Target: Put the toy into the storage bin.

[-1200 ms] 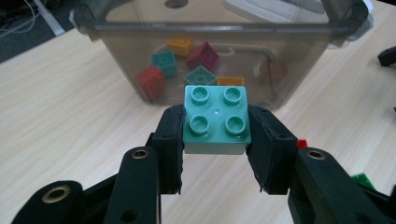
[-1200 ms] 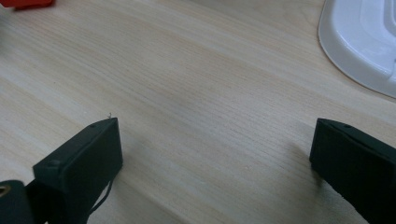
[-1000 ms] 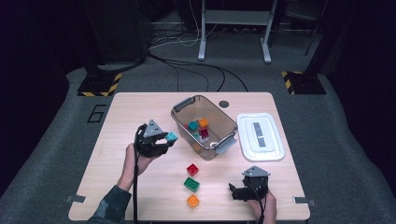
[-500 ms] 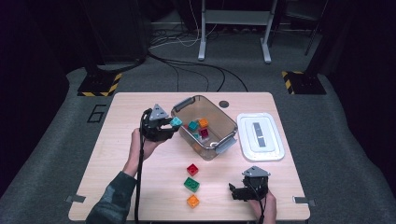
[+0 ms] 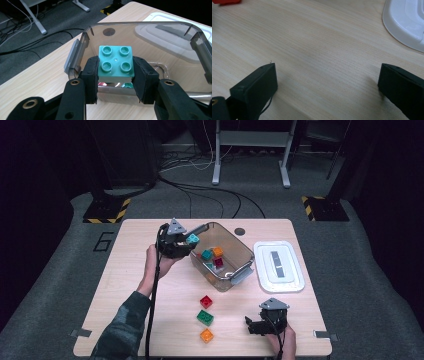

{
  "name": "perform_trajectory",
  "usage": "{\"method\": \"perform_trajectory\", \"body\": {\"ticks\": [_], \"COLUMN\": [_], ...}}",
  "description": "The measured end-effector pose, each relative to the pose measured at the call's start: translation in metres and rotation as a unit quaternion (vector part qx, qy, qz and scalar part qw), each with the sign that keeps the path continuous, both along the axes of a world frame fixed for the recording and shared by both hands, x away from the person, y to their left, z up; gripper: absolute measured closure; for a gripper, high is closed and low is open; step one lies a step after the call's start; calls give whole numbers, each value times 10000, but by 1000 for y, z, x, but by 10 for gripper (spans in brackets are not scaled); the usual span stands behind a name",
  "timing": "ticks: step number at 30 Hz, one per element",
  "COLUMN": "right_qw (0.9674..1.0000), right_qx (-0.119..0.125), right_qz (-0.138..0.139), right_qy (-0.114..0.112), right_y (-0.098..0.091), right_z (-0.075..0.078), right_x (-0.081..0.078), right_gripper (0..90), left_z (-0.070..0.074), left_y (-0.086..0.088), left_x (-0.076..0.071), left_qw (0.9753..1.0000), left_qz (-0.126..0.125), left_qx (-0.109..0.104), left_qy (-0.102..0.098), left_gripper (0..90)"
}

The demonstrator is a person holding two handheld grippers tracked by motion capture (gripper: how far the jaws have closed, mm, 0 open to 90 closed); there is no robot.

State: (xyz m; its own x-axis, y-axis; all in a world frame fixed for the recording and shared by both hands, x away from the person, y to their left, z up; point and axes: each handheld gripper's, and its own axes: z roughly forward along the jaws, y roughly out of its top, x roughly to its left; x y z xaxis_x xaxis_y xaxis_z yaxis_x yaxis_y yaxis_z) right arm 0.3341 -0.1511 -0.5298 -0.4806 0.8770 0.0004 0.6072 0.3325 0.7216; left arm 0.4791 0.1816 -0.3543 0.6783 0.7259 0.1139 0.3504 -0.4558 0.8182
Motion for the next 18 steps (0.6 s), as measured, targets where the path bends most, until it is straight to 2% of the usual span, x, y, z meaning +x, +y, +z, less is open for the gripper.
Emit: {"method": "perform_trajectory", "body": {"ticks": [5, 10, 14, 18], "right_qw": [10000, 10000, 10000, 10000], "right_qx": [-1, 0, 0, 0], "right_qz": [0, -1, 1, -1], "right_qy": [-2, -2, -1, -5], "right_y": [0, 0, 0, 0], "right_z": [0, 0, 0, 0], "right_x": [0, 0, 0, 0], "right_gripper": [16, 16, 16, 16], "left_z": [-1, -6, -10, -13], "left_y": [-6, -13, -18, -22], "left_x": [10, 21, 29, 37], "left_qw": [10000, 9998, 9997, 9994], "left_qz": [10, -28, 21, 16], "left_qx": [31, 160, 120, 208], "left_qy": [74, 130, 199, 261], "left_gripper": [586, 586, 586, 586]}}
